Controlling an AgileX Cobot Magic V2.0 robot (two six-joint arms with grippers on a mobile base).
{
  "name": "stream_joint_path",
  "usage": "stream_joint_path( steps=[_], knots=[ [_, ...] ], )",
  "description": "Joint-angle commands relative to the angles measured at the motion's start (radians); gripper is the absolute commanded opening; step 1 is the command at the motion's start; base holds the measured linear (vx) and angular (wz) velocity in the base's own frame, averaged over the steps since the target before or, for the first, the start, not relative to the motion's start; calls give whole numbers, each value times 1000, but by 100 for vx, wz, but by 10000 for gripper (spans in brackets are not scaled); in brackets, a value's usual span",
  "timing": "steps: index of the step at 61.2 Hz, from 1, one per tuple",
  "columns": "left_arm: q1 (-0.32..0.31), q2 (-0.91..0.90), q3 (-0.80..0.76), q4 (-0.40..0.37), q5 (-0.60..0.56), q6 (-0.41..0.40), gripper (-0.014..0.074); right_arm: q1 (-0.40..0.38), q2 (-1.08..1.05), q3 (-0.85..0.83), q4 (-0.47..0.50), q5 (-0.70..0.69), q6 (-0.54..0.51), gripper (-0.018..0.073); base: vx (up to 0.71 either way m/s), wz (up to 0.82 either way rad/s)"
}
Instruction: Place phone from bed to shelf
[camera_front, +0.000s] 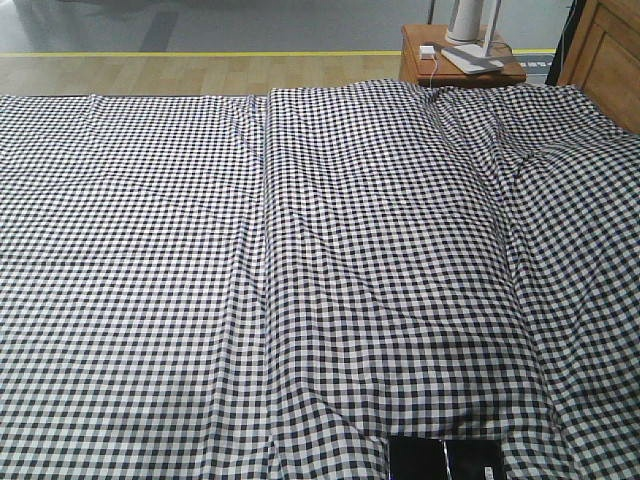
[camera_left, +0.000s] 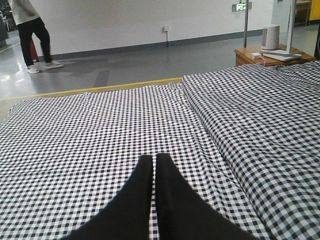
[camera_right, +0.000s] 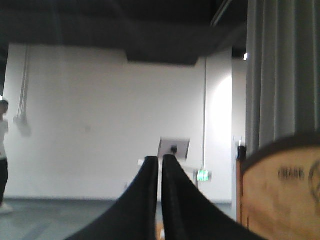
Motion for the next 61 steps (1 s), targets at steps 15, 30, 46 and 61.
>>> stream_joint_path(
  steps=[15, 30, 46, 61],
  knots=[
    [-2, -5, -26, -4, -72, -4, 1, -5, 155, -435, -10, 240, -53, 3, 0, 0],
    [-2, -5, -26, -4, -72, -4, 1, -5, 460, -649, -10, 495, -55, 23, 0, 0],
    [-2, -5, -26, -4, -72, -4, 1, -5, 738, -689, -5, 624, -52, 224, 0, 0],
    [-2, -5, -26, -4, -72, -4, 1, -5, 858, -689, 5, 698, -51, 642, 0, 0]
  ],
)
